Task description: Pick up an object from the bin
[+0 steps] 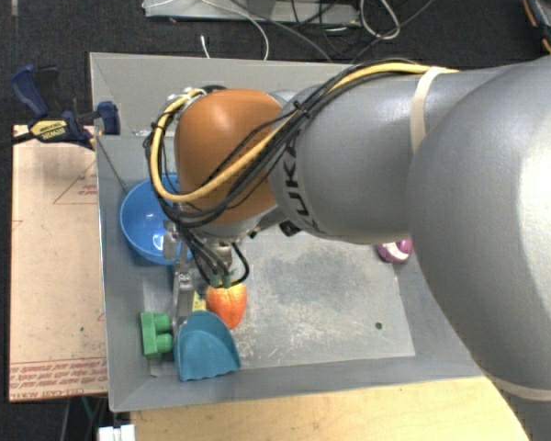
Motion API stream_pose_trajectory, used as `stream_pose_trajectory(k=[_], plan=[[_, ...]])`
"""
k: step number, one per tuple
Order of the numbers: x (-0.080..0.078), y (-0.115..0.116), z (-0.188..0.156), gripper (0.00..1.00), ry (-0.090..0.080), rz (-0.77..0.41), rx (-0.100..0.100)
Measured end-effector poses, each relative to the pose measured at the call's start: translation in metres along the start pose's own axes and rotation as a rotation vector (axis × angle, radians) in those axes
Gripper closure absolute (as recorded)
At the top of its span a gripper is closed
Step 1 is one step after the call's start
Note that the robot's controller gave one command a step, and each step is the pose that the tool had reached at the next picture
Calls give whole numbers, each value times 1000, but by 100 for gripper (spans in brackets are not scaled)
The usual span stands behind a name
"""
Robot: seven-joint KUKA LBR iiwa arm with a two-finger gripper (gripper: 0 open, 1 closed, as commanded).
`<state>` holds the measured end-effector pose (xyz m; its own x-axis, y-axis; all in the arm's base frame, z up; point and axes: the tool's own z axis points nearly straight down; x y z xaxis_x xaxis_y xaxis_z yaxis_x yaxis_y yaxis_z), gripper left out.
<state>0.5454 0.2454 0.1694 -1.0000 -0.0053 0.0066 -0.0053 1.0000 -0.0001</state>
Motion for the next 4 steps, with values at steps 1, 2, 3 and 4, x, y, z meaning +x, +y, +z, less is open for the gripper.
stream_pose_trajectory(k=[1,2,3,4], plan=[[-2,-2,-5,0,-7,6,-2],[-59,-3,73,0,-9,232,-4],[-70,6,38,0,-12,-25,-4],[-66,-2,91,0,-5,269,-4]])
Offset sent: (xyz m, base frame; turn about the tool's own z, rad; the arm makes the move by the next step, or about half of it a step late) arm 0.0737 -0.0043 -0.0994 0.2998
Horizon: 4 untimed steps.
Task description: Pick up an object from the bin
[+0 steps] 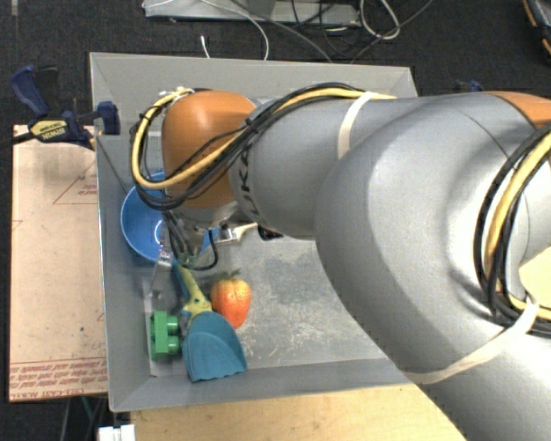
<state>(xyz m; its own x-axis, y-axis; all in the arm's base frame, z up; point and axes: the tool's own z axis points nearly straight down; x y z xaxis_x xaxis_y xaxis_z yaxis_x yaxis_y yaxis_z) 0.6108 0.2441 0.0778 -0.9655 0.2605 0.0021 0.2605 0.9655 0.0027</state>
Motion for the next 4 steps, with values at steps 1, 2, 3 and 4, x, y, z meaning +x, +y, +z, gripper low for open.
stream_pose_trajectory(k=[1,2,3,4], plan=[[9,6,7,0,-15,-163,-9],[3,2,-1,100,10,-17,2],[3,2,-1,100,10,-16,2],[5,3,-20,100,14,-17,2]])
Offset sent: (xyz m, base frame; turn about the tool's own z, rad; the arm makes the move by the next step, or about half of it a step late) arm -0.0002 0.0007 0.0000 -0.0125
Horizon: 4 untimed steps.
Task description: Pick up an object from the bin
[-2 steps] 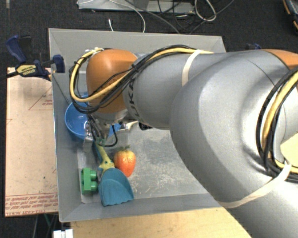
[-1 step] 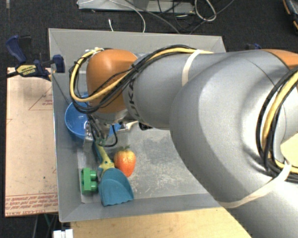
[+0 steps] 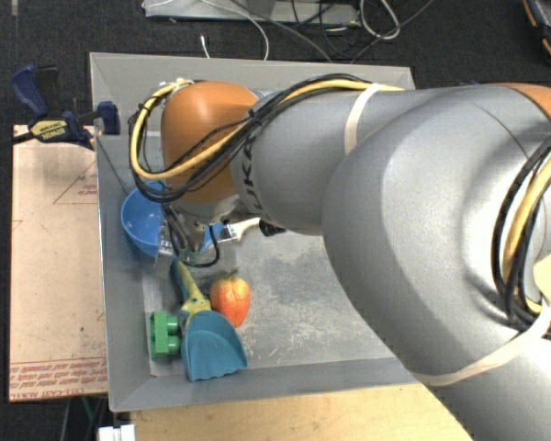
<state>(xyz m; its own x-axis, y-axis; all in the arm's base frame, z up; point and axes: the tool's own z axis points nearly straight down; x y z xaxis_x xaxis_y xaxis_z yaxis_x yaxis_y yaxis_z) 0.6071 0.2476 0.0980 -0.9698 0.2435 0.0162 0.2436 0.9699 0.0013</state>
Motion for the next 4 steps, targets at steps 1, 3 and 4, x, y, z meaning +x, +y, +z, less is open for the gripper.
stream_pose_trajectory(k=[1,3,4], plan=[[0,0,-8,100,0,0,-1],[0,0,-31,100,0,1,-1],[0,0,-40,100,-2,1,-2]])
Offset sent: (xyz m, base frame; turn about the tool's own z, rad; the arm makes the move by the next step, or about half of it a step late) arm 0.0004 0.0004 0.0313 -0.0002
